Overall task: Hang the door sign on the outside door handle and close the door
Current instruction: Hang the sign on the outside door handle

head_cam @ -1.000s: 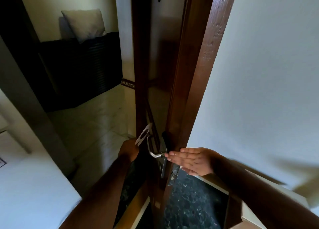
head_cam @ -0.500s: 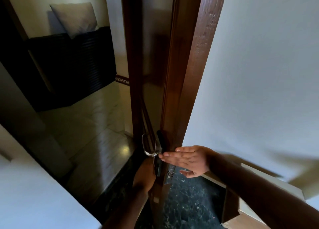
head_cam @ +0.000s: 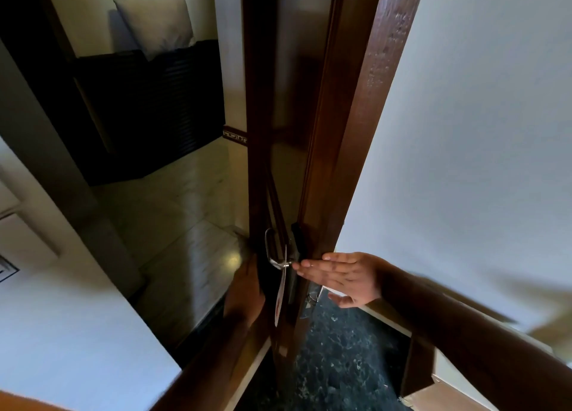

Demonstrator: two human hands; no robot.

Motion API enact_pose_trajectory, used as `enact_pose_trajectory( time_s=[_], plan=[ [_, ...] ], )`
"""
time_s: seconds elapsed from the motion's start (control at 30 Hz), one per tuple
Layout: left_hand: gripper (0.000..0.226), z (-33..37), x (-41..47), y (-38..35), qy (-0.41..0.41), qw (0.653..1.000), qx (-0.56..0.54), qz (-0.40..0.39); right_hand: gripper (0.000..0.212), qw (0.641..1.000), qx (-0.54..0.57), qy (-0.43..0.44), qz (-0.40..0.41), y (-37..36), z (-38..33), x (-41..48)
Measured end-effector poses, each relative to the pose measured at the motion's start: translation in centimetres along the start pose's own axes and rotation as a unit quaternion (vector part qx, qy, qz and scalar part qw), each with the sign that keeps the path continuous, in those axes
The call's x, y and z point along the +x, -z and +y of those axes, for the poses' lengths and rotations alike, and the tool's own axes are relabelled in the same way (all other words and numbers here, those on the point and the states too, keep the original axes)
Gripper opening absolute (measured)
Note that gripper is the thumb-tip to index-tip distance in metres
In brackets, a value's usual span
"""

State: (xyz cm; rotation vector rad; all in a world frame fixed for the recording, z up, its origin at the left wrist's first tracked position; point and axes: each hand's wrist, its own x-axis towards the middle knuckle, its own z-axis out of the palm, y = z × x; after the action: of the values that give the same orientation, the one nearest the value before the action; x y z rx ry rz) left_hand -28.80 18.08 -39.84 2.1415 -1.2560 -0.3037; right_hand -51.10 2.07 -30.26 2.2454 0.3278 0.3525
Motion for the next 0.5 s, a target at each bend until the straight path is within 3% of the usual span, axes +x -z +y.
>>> enact_pose_trajectory(
  time_s=[0.13, 0.23, 0.3, 0.4, 0.5],
  plan=[
    [0.058, 3.7, 1.6, 6.3, -0.075, 0.986, -0.096, 0.116, 0.077, 1.0, -0.01, 0.006, 0.006, -0.1, -0.4, 0.8],
    [0.048, 8.0, 3.2, 10.7, -0.188, 0.955, -0.093, 0.212, 0.091, 1.0, -0.026, 0.004, 0.012, -0.6, -1.0, 1.6],
    [0.046, 11.2, 3.7, 13.3, -0.281, 0.917, -0.069, 0.274, 0.099, 1.0, -0.009, 0.0, 0.0, -0.8, -1.4, 2.4],
    [0.049, 15.4, 3.8, 15.9, -0.414, 0.849, -0.023, 0.329, 0.095, 1.0, 0.01, 0.001, -0.013, -1.2, -2.0, 3.6],
    [0.054, 17.4, 3.7, 17.8, -0.469, 0.796, 0.053, 0.378, 0.095, 0.999, 0.032, 0.0, -0.008, -1.4, -2.6, 5.3]
  ],
)
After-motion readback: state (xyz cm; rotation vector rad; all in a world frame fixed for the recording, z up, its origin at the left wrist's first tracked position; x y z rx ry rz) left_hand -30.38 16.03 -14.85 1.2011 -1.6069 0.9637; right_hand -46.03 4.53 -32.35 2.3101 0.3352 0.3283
